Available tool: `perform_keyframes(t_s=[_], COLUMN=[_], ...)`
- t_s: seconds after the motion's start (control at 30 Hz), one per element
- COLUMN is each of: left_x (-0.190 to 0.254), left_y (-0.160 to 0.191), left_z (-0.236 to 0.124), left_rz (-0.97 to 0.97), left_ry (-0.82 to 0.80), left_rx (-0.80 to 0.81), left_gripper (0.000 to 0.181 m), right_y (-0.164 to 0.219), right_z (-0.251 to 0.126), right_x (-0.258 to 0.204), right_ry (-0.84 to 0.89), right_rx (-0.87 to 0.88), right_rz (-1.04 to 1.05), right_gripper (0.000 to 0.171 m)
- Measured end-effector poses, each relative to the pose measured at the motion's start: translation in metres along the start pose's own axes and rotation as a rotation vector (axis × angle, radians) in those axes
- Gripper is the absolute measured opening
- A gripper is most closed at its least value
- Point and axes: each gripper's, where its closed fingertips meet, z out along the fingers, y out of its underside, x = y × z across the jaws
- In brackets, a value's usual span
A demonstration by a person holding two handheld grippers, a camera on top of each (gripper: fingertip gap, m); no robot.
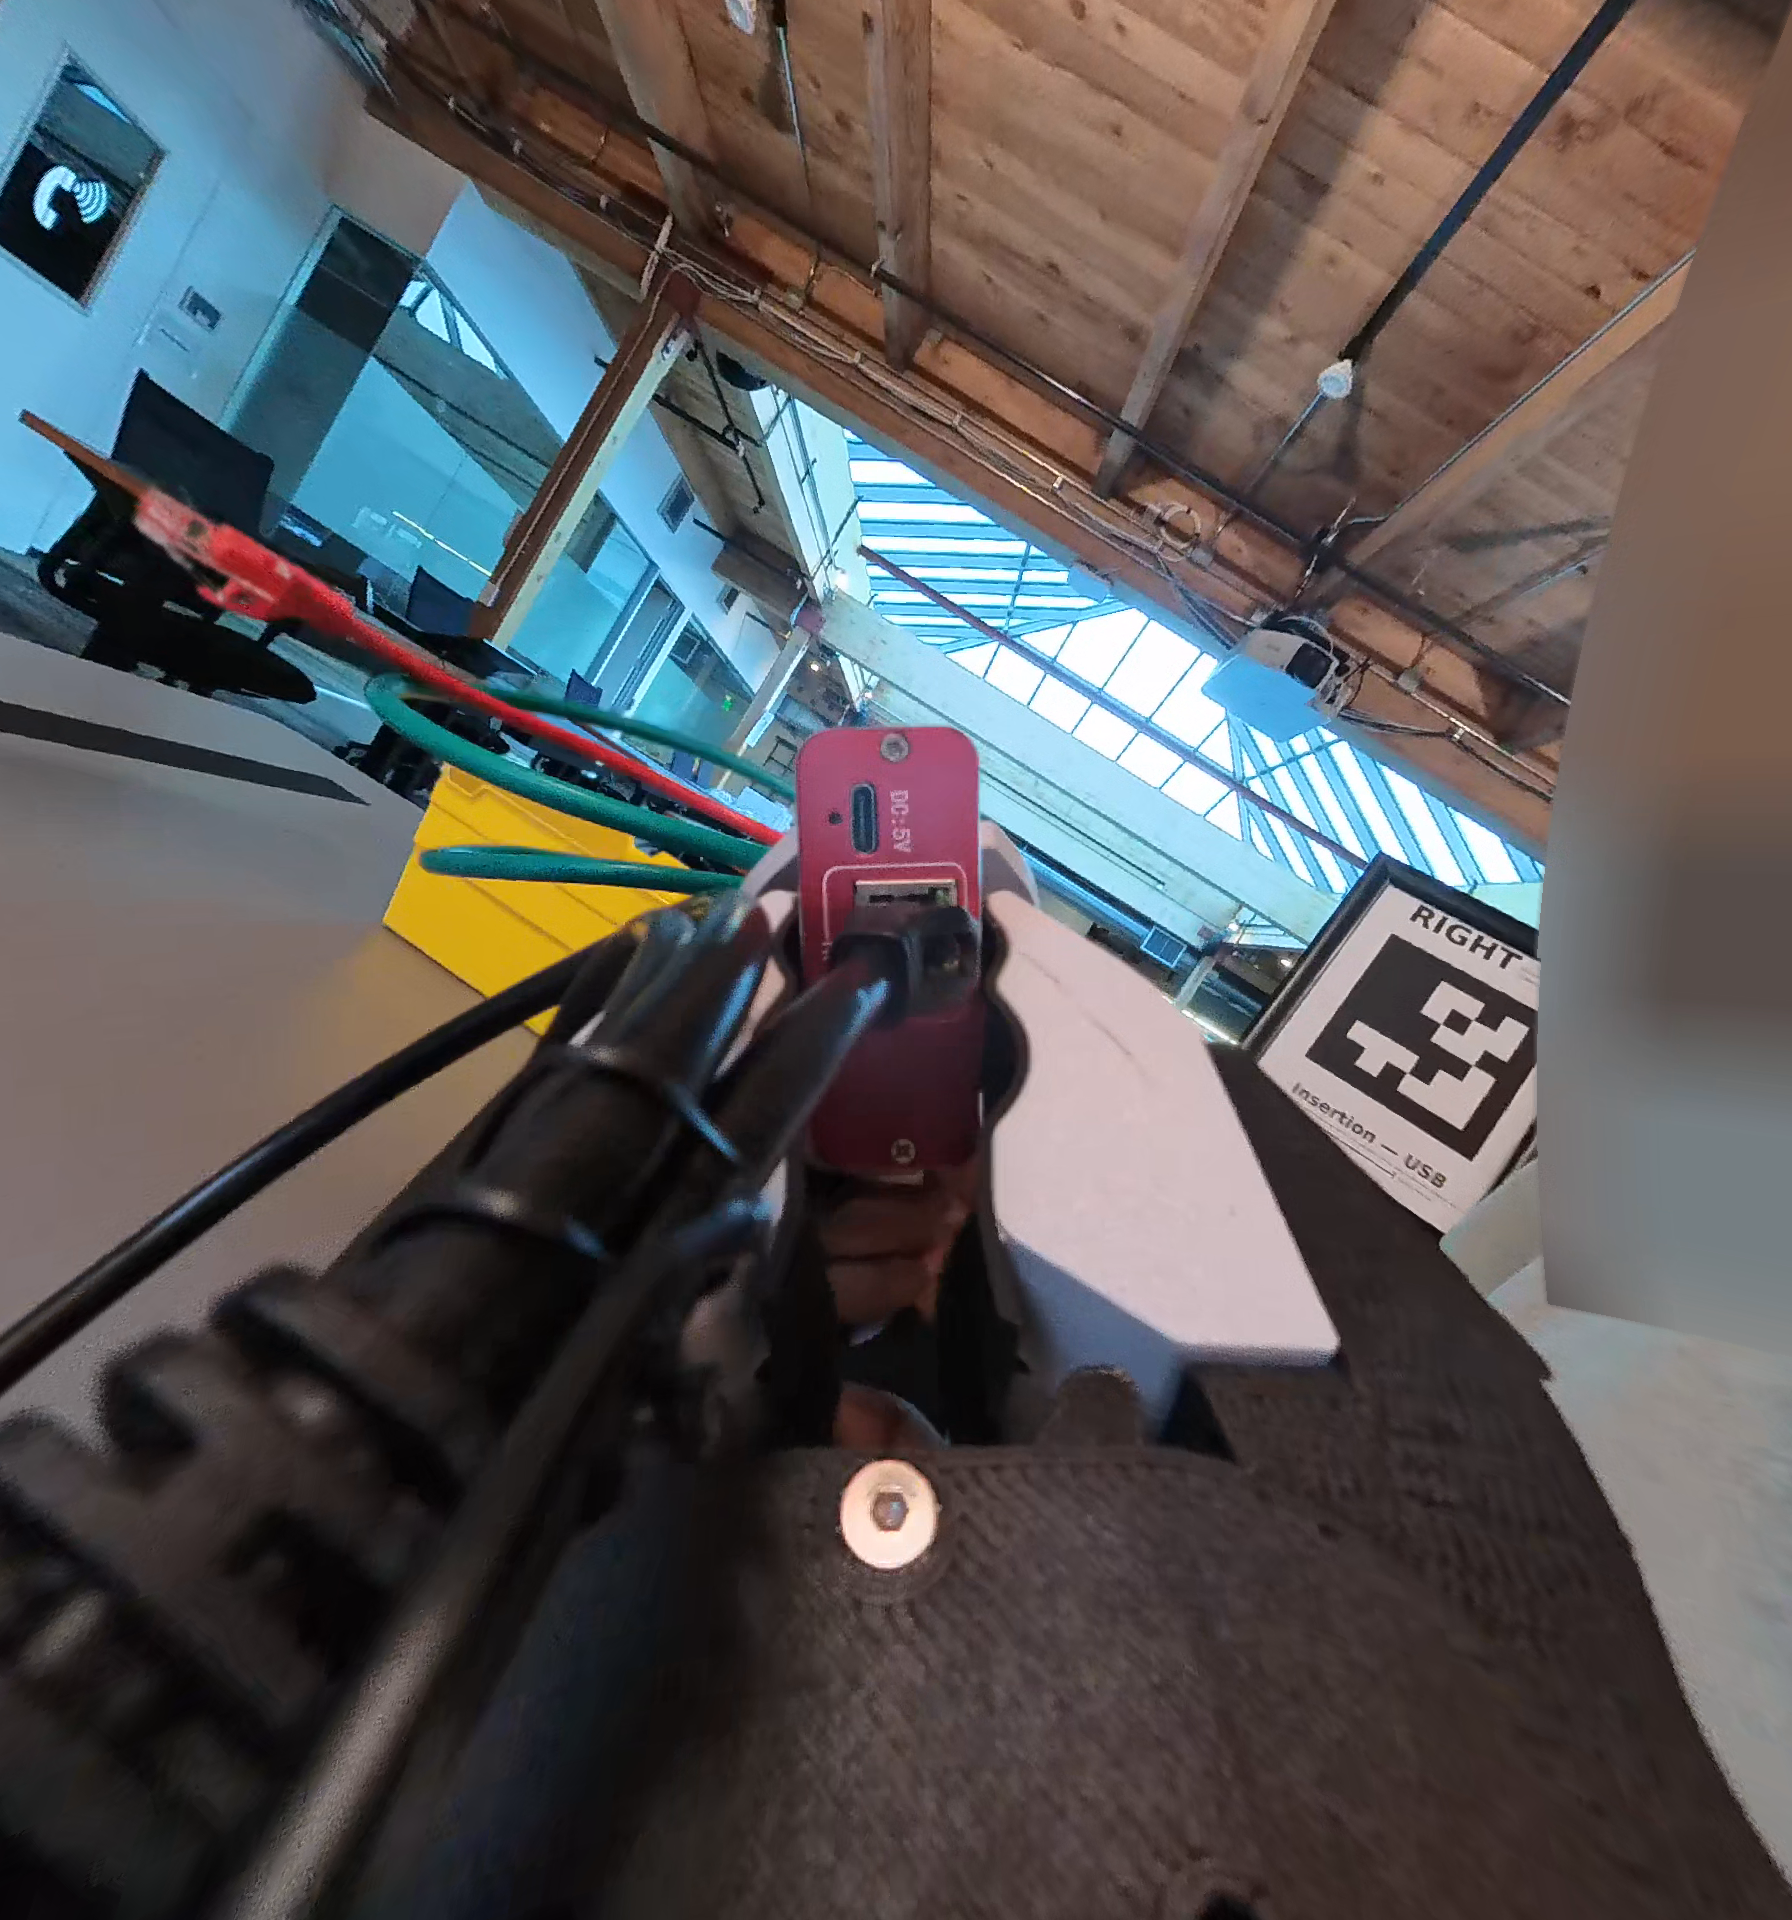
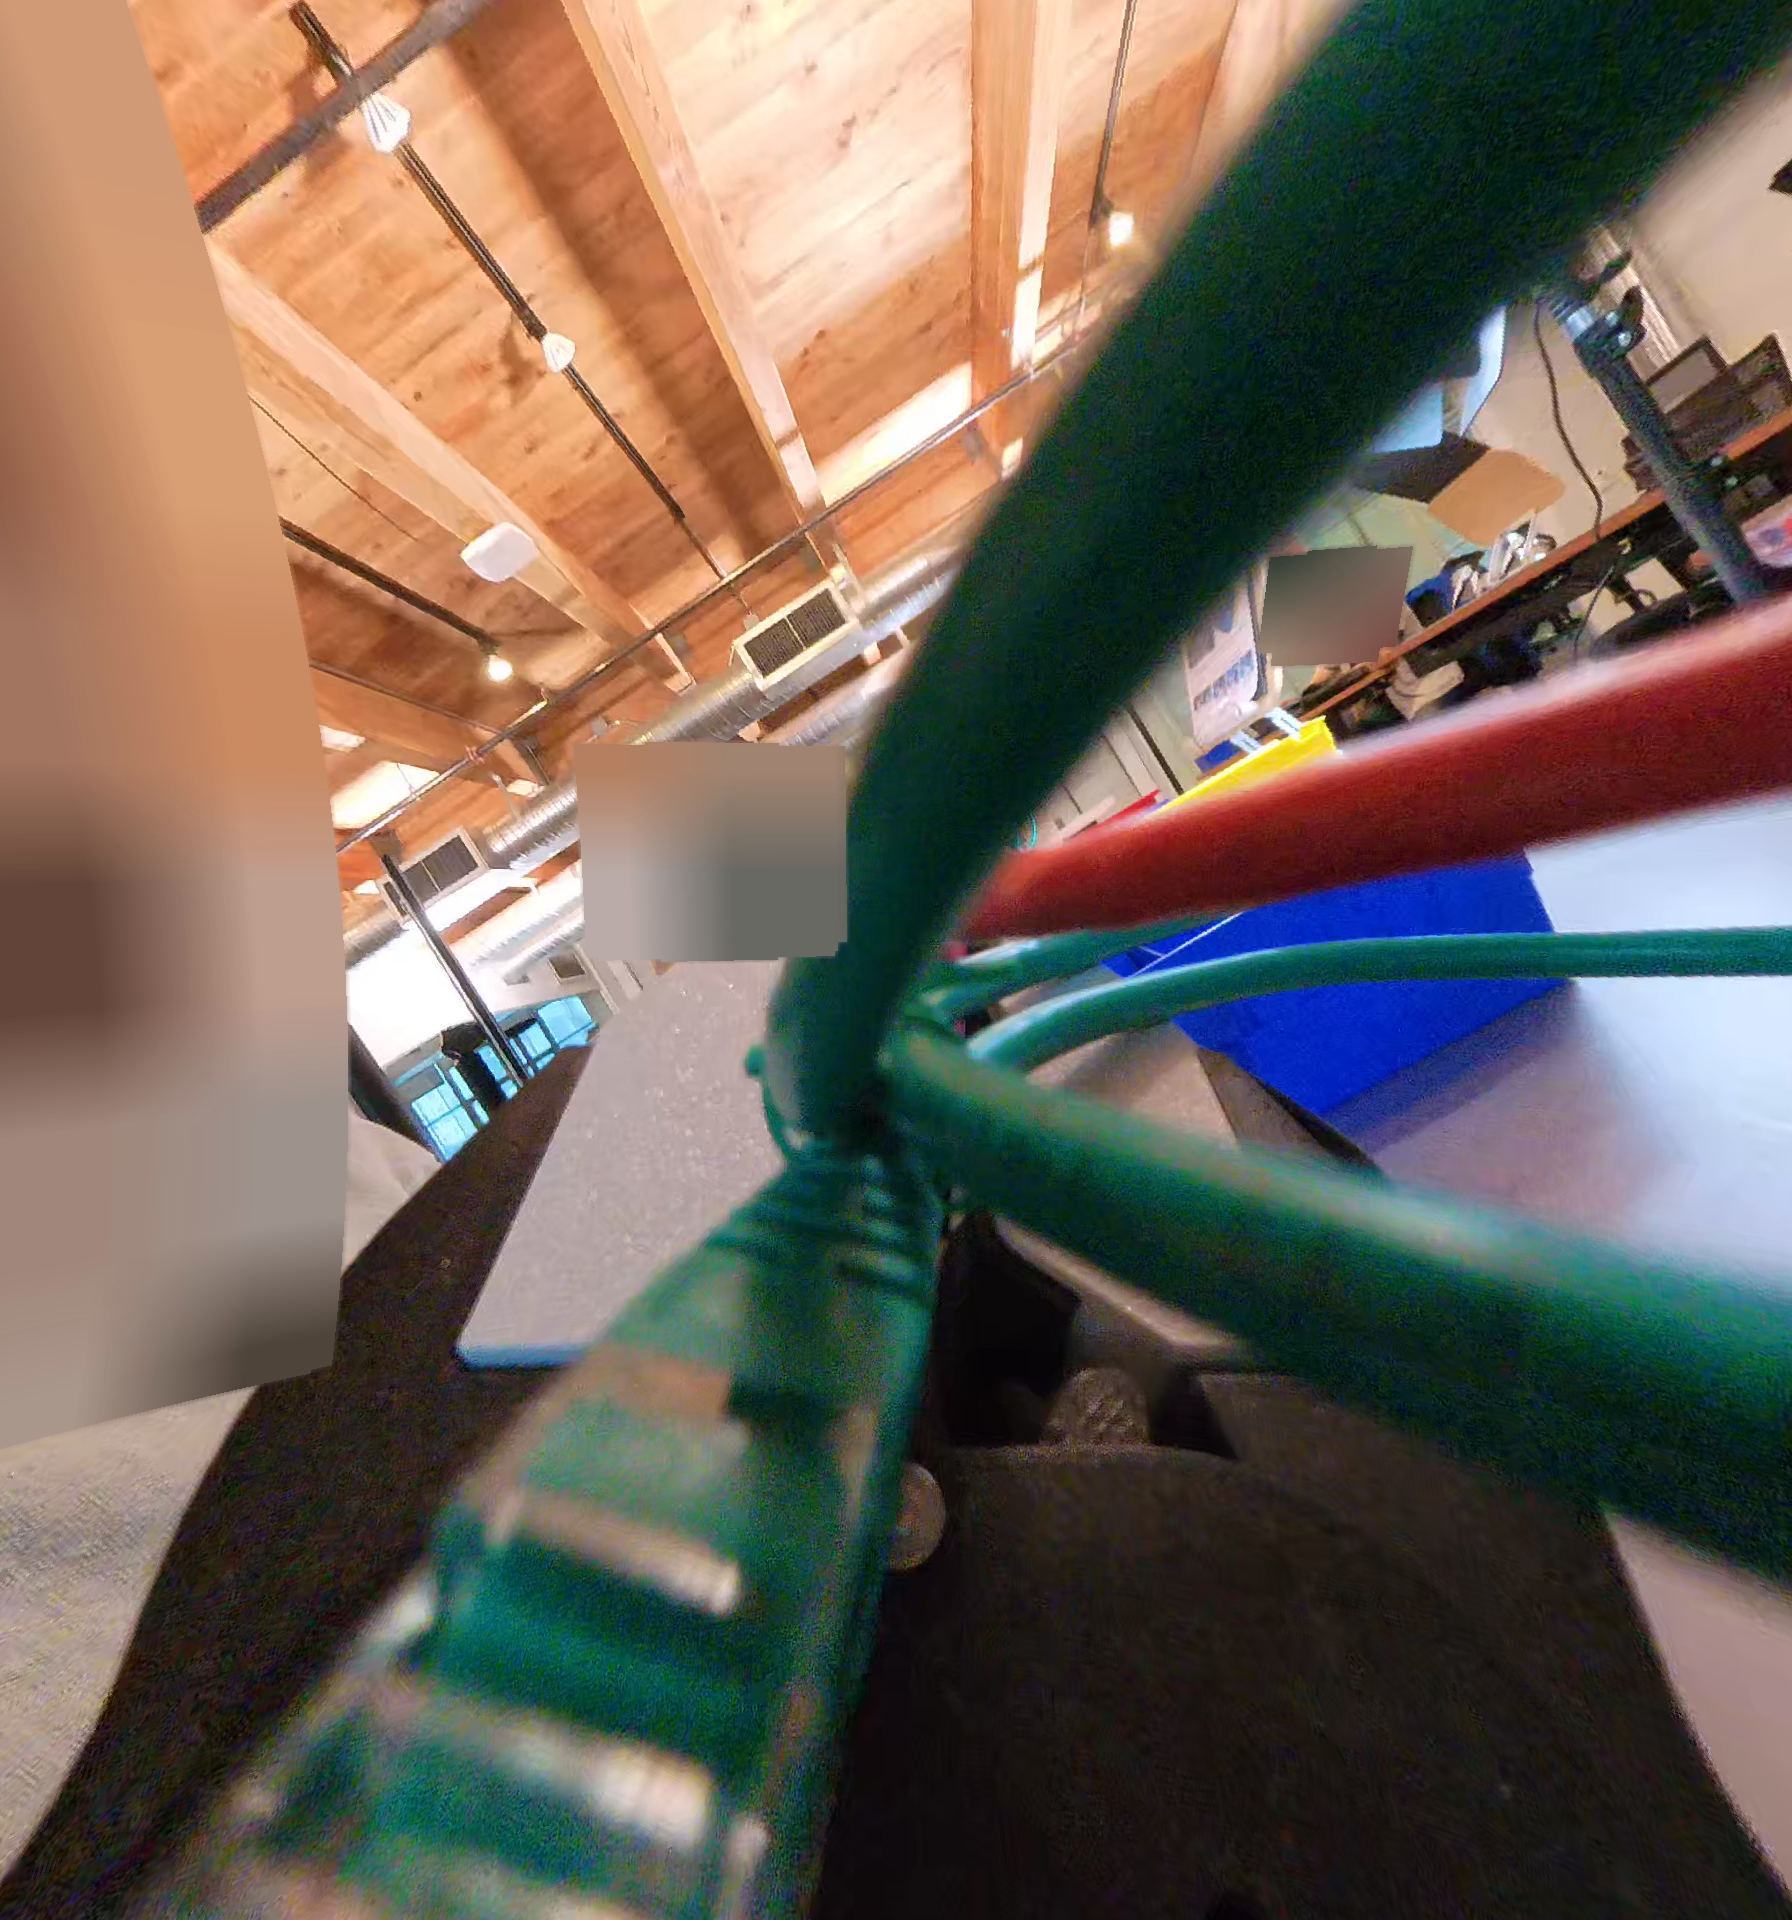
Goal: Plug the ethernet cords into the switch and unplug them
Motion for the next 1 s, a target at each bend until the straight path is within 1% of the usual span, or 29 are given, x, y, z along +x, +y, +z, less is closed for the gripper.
perform_keyframes(t_s=[0.1, 0.17, 0.23, 0.33, 0.37, 0.4, 0.43, 0.47, 0.5, 0.53, 0.57, 0.6, 0.63, 0.7, 0.73, 0.77, 0.8, 0.83, 1.0], left_x=[-0.001, 0.000, 0.003, -0.001, -0.004, -0.007, -0.009, -0.011, -0.013, -0.015, -0.016, -0.017, -0.017, -0.016, -0.016, -0.015, -0.015, -0.015, -0.014], left_y=[0.006, 0.017, 0.010, 0.000, -0.003, -0.007, -0.011, -0.013, -0.014, -0.014, -0.013, -0.011, -0.010, -0.007, -0.005, -0.005, -0.004, -0.003, 0.001], left_z=[-0.002, 0.001, 0.002, -0.001, -0.004, -0.007, -0.010, -0.013, -0.014, -0.015, -0.016, -0.015, -0.015, -0.013, -0.013, -0.012, -0.012, -0.012, -0.010], left_rz=[0.028, 0.048, 0.036, -0.044, -0.080, -0.095, -0.095, -0.088, -0.078, -0.069, -0.064, -0.058, -0.050, -0.038, -0.033, -0.029, -0.024, -0.012, 0.057], left_ry=[-0.001, 0.004, 0.013, 0.035, 0.041, 0.041, 0.036, 0.025, 0.012, 0.003, -0.002, -0.005, -0.008, -0.009, -0.008, -0.002, -0.002, -0.006, -0.020], left_rx=[-0.068, -0.133, -0.048, 0.054, 0.077, 0.096, 0.105, 0.109, 0.113, 0.118, 0.117, 0.107, 0.097, 0.080, 0.073, 0.072, 0.069, 0.063, 0.039], left_gripper=[0.030, 0.031, 0.029, 0.025, 0.023, 0.026, 0.024, 0.028, 0.031, 0.029, 0.035, 0.031, 0.035, 0.034, 0.034, 0.030, 0.029, 0.033, 0.030], right_y=[0.002, 0.004, 0.003, 0.005, 0.006, 0.007, 0.006, 0.006, 0.004, 0.002, 0.001, 0.002, 0.005, 0.011, 0.011, 0.011, 0.011, 0.012, 0.013], right_z=[0.002, 0.006, 0.010, 0.010, 0.006, 0.001, -0.004, -0.009, -0.013, -0.015, -0.016, -0.016, -0.014, -0.011, -0.011, -0.011, -0.012, -0.013, -0.015], right_x=[0.000, -0.001, -0.003, 0.001, 0.003, 0.006, 0.009, 0.011, 0.011, 0.011, 0.011, 0.011, 0.012, 0.013, 0.013, 0.013, 0.012, 0.013, 0.012], right_ry=[0.013, 0.011, 0.002, 0.030, 0.040, 0.062, 0.082, 0.097, 0.103, 0.103, 0.100, 0.094, 0.094, 0.098, 0.098, 0.103, 0.105, 0.109, 0.123], right_rx=[-0.031, -0.045, -0.040, -0.081, -0.094, -0.100, -0.097, -0.085, -0.063, -0.038, -0.022, -0.028, -0.050, -0.091, -0.098, -0.101, -0.108, -0.114, -0.160], right_rz=[-0.024, -0.030, -0.028, -0.062, -0.067, -0.070, -0.075, -0.078, -0.078, -0.073, -0.065, -0.062, -0.064, -0.093, -0.117, -0.146, -0.168, -0.182, -0.236], right_gripper=[0.026, 0.026, 0.026, 0.036, 0.039, 0.047, 0.048, 0.045, 0.039, 0.034, 0.028, 0.025, 0.026, 0.027, 0.020, 0.017, 0.017, 0.017, 0.025])
